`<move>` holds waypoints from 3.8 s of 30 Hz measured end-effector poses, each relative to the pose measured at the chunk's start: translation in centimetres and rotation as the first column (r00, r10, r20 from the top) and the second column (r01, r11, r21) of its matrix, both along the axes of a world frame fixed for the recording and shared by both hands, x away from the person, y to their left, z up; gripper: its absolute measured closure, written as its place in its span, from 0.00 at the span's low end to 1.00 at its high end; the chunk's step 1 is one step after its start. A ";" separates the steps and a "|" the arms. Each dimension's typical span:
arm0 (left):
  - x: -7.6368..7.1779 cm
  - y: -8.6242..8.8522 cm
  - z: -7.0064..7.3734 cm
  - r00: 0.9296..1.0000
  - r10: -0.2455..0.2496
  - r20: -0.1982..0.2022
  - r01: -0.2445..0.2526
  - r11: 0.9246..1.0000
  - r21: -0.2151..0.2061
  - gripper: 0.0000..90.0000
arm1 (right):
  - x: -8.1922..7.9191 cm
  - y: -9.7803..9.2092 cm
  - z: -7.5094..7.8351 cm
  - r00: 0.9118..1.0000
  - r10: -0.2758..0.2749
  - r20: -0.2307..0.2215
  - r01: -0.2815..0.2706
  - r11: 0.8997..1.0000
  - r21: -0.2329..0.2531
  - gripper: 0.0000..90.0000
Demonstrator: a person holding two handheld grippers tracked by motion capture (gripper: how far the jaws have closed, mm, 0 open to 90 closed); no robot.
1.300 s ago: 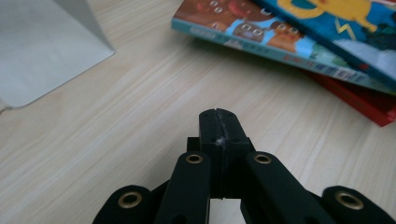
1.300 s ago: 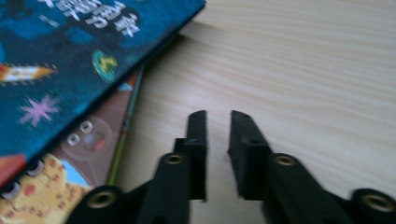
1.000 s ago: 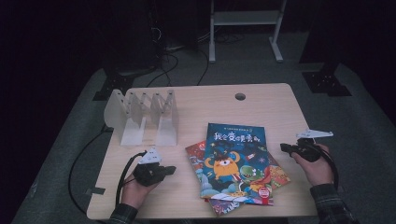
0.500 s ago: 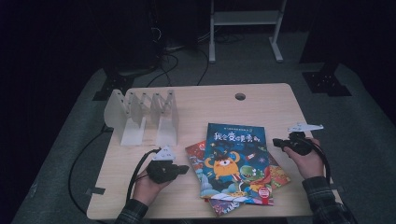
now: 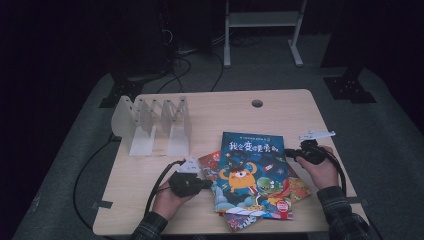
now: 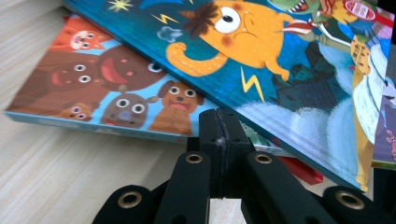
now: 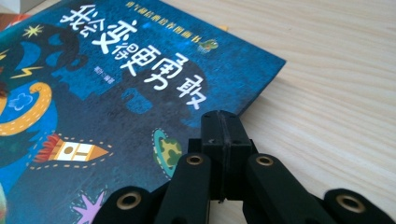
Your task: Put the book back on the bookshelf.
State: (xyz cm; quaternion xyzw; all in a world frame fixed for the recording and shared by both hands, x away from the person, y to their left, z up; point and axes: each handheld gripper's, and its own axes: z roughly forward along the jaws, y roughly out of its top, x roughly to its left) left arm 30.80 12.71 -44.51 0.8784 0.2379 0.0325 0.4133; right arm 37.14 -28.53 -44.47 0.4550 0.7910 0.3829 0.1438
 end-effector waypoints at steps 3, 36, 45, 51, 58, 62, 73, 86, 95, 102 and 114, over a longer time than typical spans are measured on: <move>-0.1 -0.1 0.0 1.000 -0.002 -0.002 0.002 1.000 -0.004 1.00 | 0.0 0.2 -0.1 1.000 0.003 0.001 -0.003 1.000 -0.014 0.99; -1.6 -2.5 0.2 0.992 -0.123 -0.024 0.122 0.992 -0.022 0.99 | 1.0 2.0 -0.3 0.999 0.052 0.000 -0.052 0.998 -0.035 0.99; -2.0 -3.1 0.4 0.990 -0.140 -0.024 0.140 0.990 -0.034 0.99 | 1.4 2.4 -0.2 0.997 0.072 0.007 -0.071 0.996 -0.052 0.99; -2.3 -4.2 0.2 0.984 -0.177 -0.031 0.176 0.984 -0.040 0.99 | 1.7 3.3 -0.1 0.979 0.196 -0.050 -0.190 0.976 0.108 0.99; -2.8 -4.9 0.0 0.981 -0.192 -0.024 0.191 0.981 -0.028 0.96 | 1.5 6.0 0.4 0.977 0.213 -0.006 -0.213 0.977 -0.022 0.97; -2.8 -5.1 0.0 0.980 -0.198 -0.028 0.197 0.980 -0.037 0.96 | 1.5 6.5 0.5 0.974 0.226 -0.007 -0.226 0.974 -0.022 0.97; -1.3 -3.3 1.3 0.995 -0.103 0.020 0.103 0.994 -0.028 0.65 | 1.2 5.2 0.5 0.979 0.202 -0.004 -0.202 0.979 -0.018 0.69; 3.0 -1.0 2.1 0.990 0.076 0.119 -0.075 0.997 -0.011 0.14 | 1.2 4.2 -0.1 0.991 0.136 0.001 -0.136 0.991 -0.017 0.34; 4.2 0.5 1.6 0.984 0.127 0.127 -0.126 0.992 -0.018 0.08 | 1.8 4.4 -0.8 0.986 0.166 -0.021 -0.165 0.985 0.045 0.28; 4.3 1.2 1.2 0.981 0.146 0.127 -0.147 0.989 -0.003 0.06 | 1.6 4.7 -0.9 0.977 0.211 -0.012 -0.210 0.976 0.053 0.28; 4.0 2.5 0.7 0.978 0.164 0.128 -0.166 0.986 0.002 0.04 | 1.1 5.7 -0.8 0.962 0.274 -0.008 -0.274 0.961 0.051 0.28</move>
